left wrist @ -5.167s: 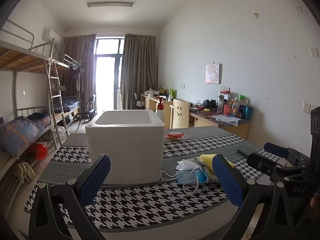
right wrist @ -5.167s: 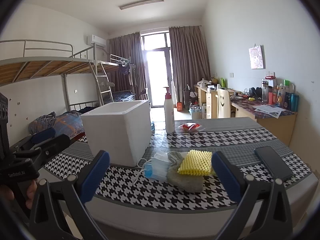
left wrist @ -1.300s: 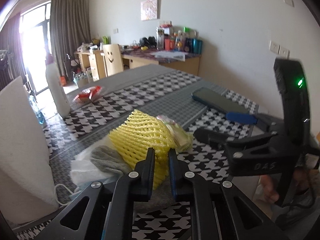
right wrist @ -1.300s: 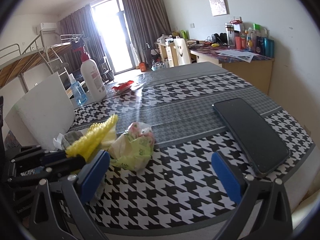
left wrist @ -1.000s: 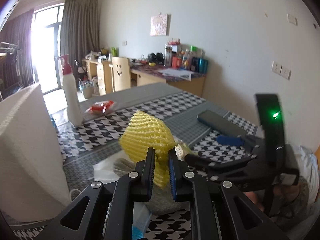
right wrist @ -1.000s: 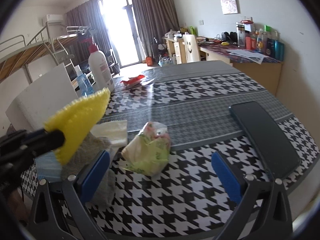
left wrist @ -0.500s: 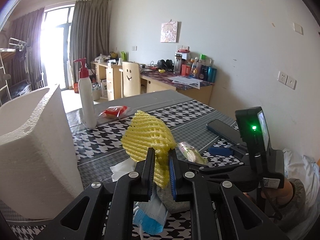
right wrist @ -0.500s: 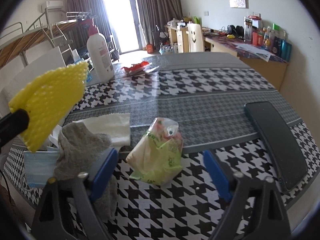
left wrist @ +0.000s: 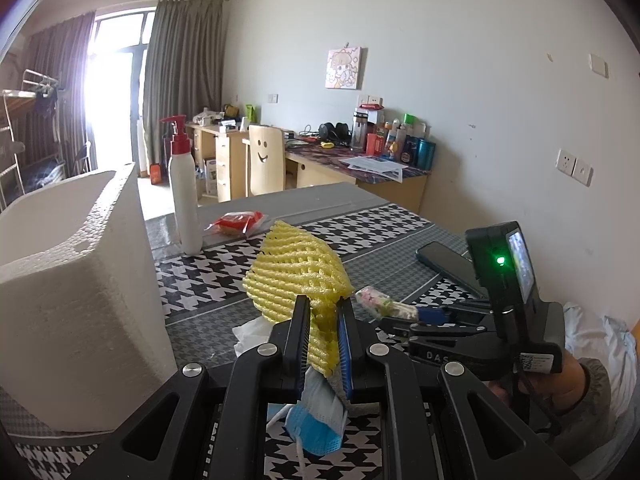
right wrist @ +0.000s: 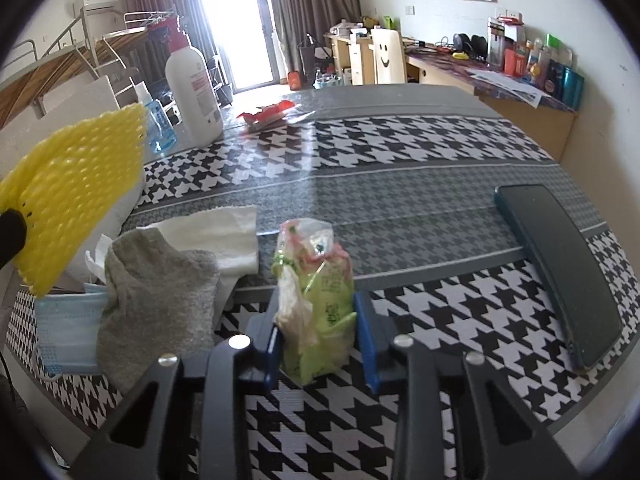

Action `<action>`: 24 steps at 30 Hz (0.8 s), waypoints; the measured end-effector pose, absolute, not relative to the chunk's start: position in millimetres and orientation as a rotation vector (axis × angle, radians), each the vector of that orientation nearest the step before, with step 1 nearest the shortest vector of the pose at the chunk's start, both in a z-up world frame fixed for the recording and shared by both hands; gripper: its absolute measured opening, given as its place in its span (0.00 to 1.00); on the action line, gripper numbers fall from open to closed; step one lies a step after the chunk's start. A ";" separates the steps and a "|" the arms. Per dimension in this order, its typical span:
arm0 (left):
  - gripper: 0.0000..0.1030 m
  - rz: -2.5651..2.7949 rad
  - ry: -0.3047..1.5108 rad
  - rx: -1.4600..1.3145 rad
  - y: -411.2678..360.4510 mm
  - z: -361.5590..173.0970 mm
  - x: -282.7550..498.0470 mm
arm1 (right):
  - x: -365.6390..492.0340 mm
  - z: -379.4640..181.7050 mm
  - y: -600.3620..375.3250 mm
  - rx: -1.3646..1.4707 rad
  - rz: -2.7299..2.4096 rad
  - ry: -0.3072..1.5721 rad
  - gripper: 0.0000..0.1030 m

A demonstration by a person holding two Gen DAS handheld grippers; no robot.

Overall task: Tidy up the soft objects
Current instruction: 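Close the left tool on the yellow foam net while the right tool grasps the plastic bag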

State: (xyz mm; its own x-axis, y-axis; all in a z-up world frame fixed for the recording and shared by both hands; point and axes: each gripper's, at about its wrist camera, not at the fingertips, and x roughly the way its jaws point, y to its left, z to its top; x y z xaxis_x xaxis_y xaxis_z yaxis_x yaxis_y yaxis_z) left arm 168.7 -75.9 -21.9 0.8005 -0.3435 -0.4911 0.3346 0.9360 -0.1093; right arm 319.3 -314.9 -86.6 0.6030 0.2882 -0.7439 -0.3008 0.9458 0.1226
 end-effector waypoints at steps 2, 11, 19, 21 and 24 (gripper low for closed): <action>0.14 -0.362 0.525 -0.015 -74.7 -20.9 165.9 | 316.8 -83.0 -315.4 -0.009 0.338 0.850 0.32; 0.14 -0.372 0.463 -0.009 -67.1 -4.0 144.6 | 294.6 -39.9 -313.8 0.007 0.352 0.726 0.32; 0.14 -0.357 0.435 0.011 -63.7 4.1 133.3 | 281.5 -17.9 -302.5 0.011 0.396 0.654 0.32; 0.14 -0.355 0.433 0.018 -62.6 7.5 133.0 | 279.1 -12.8 -301.0 0.016 0.404 0.638 0.32; 0.14 -0.343 0.416 0.028 -61.2 13.7 131.1 | 276.4 -3.9 -298.5 0.025 0.416 0.611 0.32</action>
State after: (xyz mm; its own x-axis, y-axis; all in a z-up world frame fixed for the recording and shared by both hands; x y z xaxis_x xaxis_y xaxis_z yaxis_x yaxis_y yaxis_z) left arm 131.1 -61.2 13.7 0.8583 -0.3207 -0.4006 0.3319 0.9423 -0.0433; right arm 276.4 -298.5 -3.9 0.7390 0.3862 -0.5520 -0.3715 0.9172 0.1443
